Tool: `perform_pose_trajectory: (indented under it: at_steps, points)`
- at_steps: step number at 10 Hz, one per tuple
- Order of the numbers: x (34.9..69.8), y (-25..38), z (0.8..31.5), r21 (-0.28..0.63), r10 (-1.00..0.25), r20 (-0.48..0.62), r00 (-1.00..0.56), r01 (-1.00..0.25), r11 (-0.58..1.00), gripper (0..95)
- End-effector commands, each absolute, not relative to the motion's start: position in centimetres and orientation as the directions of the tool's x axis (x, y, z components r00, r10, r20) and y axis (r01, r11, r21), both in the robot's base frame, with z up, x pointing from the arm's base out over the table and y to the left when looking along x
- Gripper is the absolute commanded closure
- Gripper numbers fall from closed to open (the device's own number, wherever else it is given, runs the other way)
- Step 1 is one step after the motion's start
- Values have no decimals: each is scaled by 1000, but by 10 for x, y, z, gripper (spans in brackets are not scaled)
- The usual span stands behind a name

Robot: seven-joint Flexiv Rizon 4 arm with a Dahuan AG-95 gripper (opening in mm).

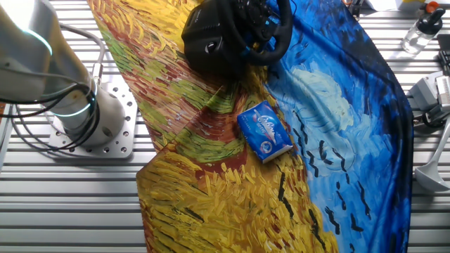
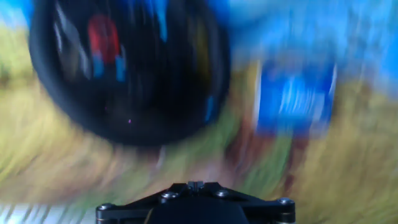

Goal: Rotate the steering wheel 90 degrees counterclockwise

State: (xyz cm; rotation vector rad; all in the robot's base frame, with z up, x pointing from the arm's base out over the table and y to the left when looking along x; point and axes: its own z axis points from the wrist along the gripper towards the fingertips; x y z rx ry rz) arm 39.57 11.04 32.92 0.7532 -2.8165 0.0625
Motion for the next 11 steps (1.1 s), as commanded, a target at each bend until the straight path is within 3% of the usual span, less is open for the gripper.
perform_pose_trajectory:
  at_steps: [1,11]
  points:
    - [399,8,243,90,-603,137,-786,-596,798,760]
    - [403,11,243,71,-611,132,-780,-608,791,760]
